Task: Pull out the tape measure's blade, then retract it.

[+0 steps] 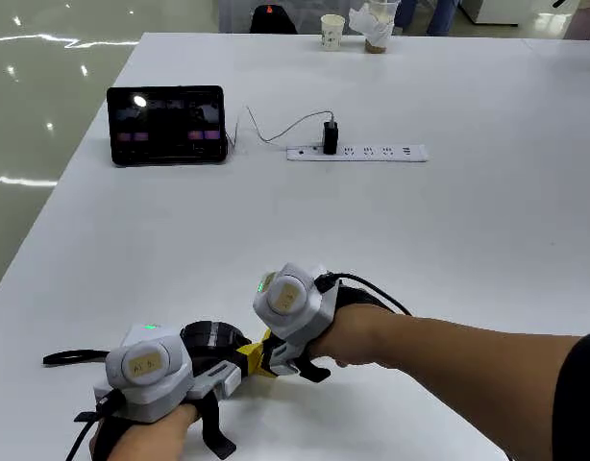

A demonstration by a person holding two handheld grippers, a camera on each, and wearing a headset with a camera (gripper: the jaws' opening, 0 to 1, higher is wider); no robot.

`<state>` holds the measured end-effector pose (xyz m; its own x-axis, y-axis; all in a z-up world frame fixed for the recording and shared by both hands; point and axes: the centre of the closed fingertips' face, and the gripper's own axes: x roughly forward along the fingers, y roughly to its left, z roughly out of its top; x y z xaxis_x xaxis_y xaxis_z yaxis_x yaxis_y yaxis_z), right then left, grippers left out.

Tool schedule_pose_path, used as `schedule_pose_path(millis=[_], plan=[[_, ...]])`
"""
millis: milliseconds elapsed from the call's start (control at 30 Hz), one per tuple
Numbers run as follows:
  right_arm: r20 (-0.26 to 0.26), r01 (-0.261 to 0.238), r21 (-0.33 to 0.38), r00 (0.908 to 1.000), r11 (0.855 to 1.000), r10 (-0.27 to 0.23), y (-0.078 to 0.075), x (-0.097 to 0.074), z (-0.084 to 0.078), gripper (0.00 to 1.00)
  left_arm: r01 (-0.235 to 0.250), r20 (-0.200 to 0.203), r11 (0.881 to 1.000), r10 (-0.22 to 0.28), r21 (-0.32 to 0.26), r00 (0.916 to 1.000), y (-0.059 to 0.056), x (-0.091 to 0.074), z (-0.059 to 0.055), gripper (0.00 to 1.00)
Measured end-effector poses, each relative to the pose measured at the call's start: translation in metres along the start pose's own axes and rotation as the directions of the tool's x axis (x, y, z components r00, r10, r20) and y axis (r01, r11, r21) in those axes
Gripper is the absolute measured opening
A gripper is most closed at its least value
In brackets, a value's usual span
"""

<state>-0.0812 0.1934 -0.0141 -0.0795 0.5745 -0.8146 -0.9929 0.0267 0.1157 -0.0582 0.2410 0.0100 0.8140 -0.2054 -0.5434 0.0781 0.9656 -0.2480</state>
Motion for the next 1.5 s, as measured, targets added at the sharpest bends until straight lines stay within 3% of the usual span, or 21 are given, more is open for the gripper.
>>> schedule_pose_path(millis=[567, 800, 1133, 1300, 1400, 1500], plan=[[0.024, 0.009, -0.009, 0.9997, 1.000, -0.009, -0.002, 0.001, 0.000, 0.12, 0.002, 0.001, 1.000, -0.002, -0.010, 1.0000, 0.000, 0.001, 0.000, 0.65], [0.042, 0.036, -0.026, 0.9985, 0.999, -0.035, -0.001, 0.001, -0.001, 0.13, 0.004, 0.010, 1.000, -0.004, -0.010, 0.9999, -0.001, 0.003, 0.000, 0.66], [0.082, 0.069, -0.008, 0.9943, 0.998, -0.068, 0.001, -0.007, -0.003, 0.13, 0.013, -0.002, 0.999, -0.013, 0.031, 0.9999, -0.002, 0.000, 0.001, 0.66], [0.094, 0.070, 0.006, 0.9931, 0.998, -0.070, 0.005, -0.014, -0.014, 0.14, 0.061, -0.048, 0.993, -0.056, 0.098, 0.9973, -0.002, -0.001, 0.003, 0.64], [0.105, 0.081, 0.018, 0.9911, 0.997, -0.083, 0.007, -0.020, -0.023, 0.17, 0.104, -0.082, 0.976, -0.090, 0.190, 0.9926, -0.001, -0.003, 0.003, 0.64], [0.114, 0.090, 0.040, 0.9890, 0.995, -0.094, 0.007, -0.028, -0.030, 0.18, 0.137, -0.109, 0.968, -0.116, 0.209, 0.9873, 0.000, -0.006, 0.002, 0.64]])
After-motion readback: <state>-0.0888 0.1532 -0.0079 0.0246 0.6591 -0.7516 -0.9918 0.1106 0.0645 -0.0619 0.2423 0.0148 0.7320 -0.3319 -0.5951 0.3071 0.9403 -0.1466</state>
